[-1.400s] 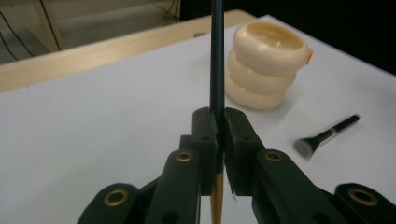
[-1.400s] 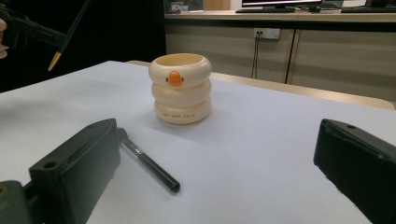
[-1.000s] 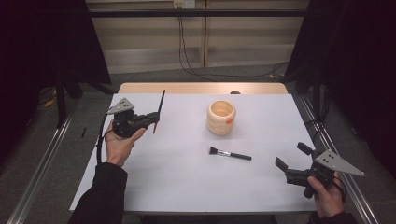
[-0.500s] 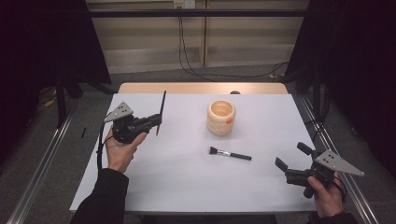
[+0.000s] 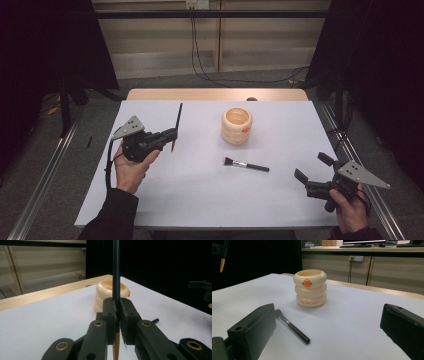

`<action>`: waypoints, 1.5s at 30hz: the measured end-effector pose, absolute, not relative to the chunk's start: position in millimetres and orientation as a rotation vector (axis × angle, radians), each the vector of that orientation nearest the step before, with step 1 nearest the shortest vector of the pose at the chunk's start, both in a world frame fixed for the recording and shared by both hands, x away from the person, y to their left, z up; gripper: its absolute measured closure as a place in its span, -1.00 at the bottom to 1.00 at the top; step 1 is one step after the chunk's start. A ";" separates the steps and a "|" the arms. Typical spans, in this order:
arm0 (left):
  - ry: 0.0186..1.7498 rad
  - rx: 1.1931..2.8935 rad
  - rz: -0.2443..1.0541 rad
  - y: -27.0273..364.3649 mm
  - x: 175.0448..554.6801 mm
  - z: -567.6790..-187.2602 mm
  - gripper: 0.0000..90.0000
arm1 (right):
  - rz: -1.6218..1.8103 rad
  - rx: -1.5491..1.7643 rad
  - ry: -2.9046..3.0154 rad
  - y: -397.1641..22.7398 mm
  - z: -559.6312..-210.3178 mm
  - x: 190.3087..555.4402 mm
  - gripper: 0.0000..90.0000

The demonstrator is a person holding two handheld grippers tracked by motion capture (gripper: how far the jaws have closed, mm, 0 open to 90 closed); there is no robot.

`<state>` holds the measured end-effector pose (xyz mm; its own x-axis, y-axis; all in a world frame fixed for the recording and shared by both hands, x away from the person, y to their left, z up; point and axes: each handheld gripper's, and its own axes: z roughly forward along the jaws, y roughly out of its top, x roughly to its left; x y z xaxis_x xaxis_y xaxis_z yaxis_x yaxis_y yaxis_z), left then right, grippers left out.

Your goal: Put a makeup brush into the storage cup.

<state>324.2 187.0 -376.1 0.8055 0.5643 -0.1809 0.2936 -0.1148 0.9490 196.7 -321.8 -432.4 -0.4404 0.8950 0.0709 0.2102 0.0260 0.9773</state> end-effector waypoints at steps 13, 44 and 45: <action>0.641 1.721 0.231 172.5 304.0 -375.9 0.86 | 1.468 1.088 1.746 -321.2 -433.4 197.0 -1.00; 0.499 1.792 0.089 113.4 285.2 -377.6 0.86 | 1.592 0.864 1.955 -296.8 -421.8 202.1 -0.81; 0.498 1.797 0.094 112.6 284.9 -377.8 0.86 | 1.578 0.872 1.947 -295.0 -421.9 203.3 -0.82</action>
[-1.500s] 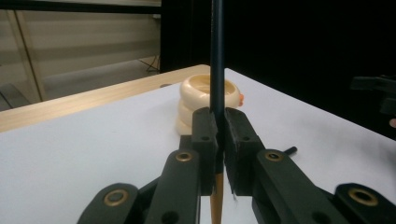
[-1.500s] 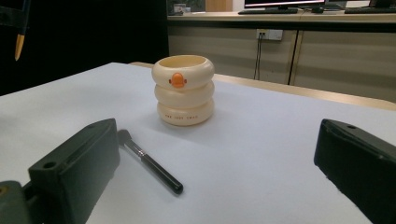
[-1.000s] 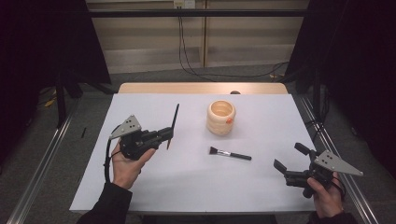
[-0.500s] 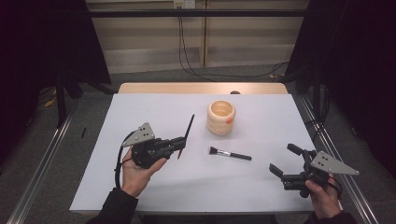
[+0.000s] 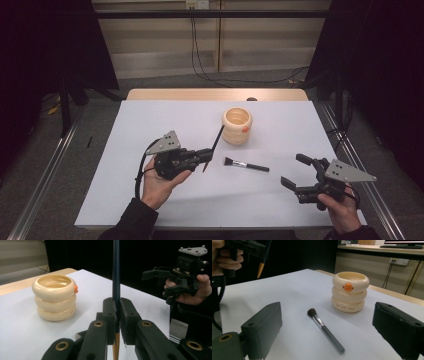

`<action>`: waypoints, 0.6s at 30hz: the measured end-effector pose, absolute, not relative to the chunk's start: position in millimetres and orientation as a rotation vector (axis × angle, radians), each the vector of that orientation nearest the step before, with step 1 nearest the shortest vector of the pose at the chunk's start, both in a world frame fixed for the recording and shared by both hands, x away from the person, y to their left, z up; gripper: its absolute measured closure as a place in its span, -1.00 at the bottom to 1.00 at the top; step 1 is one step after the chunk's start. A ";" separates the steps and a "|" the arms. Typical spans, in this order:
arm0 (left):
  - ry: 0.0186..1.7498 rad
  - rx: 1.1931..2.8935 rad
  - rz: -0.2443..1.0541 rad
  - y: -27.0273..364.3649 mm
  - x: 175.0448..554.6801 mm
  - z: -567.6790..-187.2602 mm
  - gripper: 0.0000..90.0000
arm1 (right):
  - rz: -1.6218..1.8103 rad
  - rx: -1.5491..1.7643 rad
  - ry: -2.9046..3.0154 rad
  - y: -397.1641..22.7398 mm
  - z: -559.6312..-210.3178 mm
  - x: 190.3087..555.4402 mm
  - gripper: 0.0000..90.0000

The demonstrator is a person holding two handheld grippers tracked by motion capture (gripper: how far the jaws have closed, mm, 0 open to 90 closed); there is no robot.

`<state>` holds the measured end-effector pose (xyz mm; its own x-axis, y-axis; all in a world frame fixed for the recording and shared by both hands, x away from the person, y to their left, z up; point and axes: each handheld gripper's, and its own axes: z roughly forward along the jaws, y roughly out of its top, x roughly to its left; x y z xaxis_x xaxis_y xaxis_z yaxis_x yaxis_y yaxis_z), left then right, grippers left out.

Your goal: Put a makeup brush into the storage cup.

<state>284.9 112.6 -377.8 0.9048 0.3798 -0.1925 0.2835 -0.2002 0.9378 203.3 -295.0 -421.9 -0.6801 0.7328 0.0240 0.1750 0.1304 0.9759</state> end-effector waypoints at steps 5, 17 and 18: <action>0.481 1.806 0.087 109.6 285.8 -381.3 0.86 | 1.585 0.893 1.971 -291.1 -421.6 210.9 -0.84; 0.379 1.900 0.050 95.7 284.6 -378.2 0.86 | 1.630 0.883 2.029 -265.3 -405.7 230.8 -0.71; 0.381 1.901 0.050 95.1 285.2 -378.5 0.86 | 1.627 0.875 2.021 -262.3 -403.5 232.7 -0.75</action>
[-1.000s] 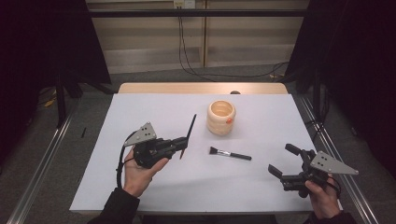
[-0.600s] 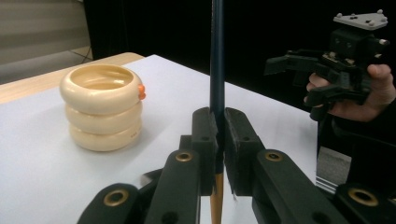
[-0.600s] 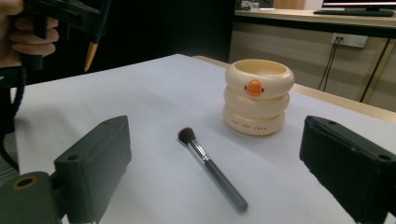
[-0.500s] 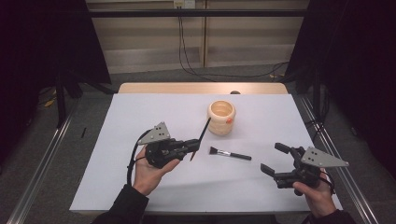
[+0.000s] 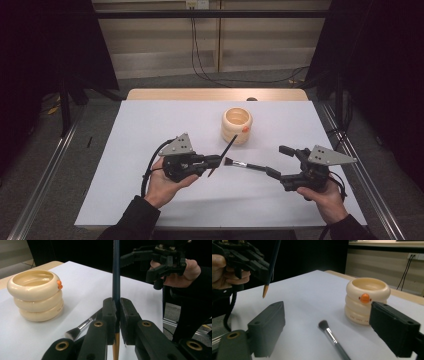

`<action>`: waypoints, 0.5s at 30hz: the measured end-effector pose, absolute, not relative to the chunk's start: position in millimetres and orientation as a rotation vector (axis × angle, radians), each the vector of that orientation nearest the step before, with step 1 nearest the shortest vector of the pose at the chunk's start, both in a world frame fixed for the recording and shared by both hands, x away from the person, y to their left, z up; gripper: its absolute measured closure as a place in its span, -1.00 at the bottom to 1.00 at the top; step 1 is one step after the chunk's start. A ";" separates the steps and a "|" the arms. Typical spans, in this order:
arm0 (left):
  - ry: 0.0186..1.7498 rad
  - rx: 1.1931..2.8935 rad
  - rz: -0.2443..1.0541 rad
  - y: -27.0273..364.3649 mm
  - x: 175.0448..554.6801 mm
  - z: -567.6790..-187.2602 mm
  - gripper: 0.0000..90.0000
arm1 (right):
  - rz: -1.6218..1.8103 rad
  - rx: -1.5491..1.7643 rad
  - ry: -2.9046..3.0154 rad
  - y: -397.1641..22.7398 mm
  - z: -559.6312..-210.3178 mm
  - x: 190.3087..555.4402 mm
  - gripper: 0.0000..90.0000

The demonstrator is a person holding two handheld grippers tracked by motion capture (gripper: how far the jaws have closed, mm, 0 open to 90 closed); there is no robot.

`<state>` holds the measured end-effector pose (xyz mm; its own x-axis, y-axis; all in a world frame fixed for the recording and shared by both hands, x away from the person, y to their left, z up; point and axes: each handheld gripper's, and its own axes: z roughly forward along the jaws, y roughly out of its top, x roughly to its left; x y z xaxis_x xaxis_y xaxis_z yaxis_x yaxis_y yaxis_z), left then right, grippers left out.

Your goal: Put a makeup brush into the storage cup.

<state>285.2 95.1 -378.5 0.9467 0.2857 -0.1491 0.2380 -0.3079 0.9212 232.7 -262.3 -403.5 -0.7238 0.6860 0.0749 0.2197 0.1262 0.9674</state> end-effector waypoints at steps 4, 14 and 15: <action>0.377 1.909 0.046 93.5 286.3 -379.2 0.86 | 1.610 0.821 2.041 -253.4 -397.4 238.7 -0.78; 0.384 1.976 0.071 94.0 284.3 -383.1 0.86 | 1.549 0.710 2.157 -236.2 -388.3 253.4 -0.75; 0.378 1.989 0.075 93.7 284.4 -383.5 0.86 | 1.546 0.697 2.185 -233.7 -389.7 254.3 -0.74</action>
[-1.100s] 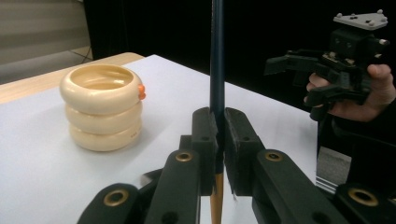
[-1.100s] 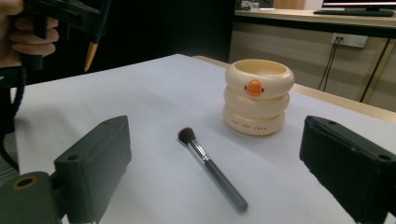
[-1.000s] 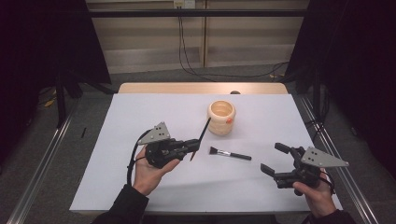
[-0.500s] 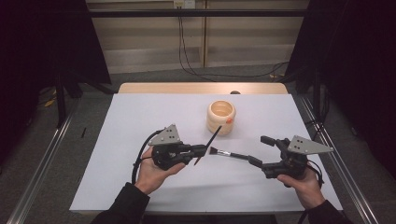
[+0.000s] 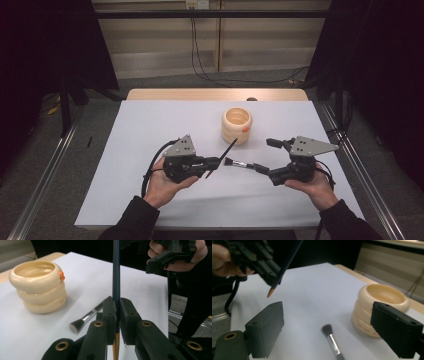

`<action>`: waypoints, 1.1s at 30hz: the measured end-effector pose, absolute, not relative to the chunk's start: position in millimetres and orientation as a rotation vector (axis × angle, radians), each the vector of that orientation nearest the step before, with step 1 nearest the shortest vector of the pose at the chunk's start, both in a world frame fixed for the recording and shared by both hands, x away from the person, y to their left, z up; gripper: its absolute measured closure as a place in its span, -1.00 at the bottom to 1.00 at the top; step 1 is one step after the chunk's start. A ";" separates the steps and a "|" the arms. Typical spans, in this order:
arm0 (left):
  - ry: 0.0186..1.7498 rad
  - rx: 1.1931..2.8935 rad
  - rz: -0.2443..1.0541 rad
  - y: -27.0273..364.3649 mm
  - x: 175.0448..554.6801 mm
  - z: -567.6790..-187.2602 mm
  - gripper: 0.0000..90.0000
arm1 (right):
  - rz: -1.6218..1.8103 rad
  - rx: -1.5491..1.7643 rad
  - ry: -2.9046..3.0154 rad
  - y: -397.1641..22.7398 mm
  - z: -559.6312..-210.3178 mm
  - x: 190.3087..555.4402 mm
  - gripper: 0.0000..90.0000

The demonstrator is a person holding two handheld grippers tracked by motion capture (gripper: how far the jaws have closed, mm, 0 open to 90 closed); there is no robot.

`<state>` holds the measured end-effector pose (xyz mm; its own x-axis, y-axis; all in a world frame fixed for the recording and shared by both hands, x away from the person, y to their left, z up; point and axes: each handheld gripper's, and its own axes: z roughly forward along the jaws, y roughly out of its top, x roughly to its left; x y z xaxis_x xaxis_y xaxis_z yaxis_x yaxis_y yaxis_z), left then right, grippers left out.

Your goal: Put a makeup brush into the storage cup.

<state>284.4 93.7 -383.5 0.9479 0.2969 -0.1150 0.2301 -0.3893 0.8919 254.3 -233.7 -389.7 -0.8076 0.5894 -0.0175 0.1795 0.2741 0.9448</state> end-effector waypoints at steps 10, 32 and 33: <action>0.365 2.098 0.044 88.3 283.4 -386.3 0.86 | 1.433 0.615 2.371 -226.4 -387.3 261.9 -0.48; 0.297 2.334 0.010 69.8 282.7 -393.6 0.86 | 1.173 0.505 2.789 -202.6 -390.2 282.9 -0.29; 0.294 2.347 -0.005 68.2 282.7 -394.8 0.86 | 1.166 0.493 2.800 -202.7 -390.8 283.7 -0.23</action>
<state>282.7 68.2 -394.8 0.9734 0.2103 -0.0905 0.2130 -0.6867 0.6950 283.7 -202.7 -390.8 -0.9462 0.3180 0.0594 0.2662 0.6610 0.7015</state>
